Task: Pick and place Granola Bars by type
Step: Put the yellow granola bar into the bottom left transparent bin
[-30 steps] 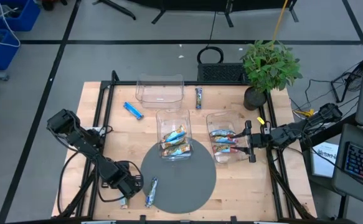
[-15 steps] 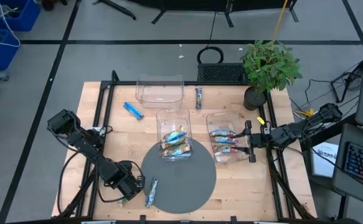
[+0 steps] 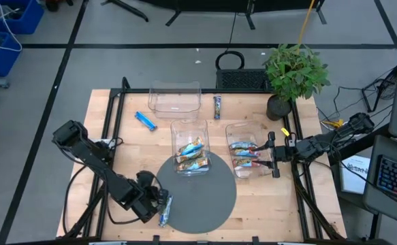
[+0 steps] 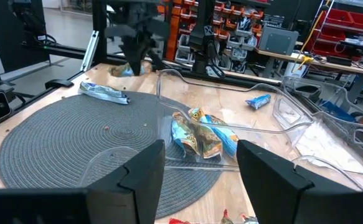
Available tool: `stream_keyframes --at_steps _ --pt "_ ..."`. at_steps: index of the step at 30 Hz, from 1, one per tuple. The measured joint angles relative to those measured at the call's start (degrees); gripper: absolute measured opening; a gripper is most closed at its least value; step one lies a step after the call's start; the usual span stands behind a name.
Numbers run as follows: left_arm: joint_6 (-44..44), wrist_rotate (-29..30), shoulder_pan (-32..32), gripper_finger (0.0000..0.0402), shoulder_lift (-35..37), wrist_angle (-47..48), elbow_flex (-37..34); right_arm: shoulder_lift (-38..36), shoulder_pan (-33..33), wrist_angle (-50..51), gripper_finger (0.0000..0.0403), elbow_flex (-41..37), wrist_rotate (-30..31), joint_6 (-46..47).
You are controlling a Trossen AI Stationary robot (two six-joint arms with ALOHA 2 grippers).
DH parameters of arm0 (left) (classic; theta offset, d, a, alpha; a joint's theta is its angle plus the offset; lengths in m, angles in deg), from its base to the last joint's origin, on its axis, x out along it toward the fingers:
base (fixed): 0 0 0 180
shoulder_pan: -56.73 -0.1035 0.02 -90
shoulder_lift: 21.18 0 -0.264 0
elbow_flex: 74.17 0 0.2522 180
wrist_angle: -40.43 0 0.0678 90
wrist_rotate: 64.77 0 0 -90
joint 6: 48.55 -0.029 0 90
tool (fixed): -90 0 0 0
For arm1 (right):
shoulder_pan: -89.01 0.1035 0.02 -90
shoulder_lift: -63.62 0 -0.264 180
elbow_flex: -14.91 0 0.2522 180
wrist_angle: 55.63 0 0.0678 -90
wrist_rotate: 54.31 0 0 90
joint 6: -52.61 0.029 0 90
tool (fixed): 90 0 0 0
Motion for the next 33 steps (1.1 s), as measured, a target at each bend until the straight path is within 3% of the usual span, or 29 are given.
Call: stream_keyframes --at_steps 9,17,25,33 --pt "-13.1 10.5 -2.3 0.0008 0.1 9.0 13.0 0.0 0.0 0.0 0.0192 0.0 0.0 0.0" --pt "-31.6 19.5 -5.2 0.0008 0.1 19.2 27.8 0.0 0.0 0.0 0.0192 0.0 0.0 0.0" --pt "-56.7 20.2 -9.3 0.0008 1.5 20.6 41.0 0.0 0.0 0.0 0.0192 0.0 0.0 0.0" --pt "-76.7 15.4 -16.0 0.0008 1.7 21.2 52.0 0.0 0.0 0.0 0.0192 0.0 0.0 0.0"
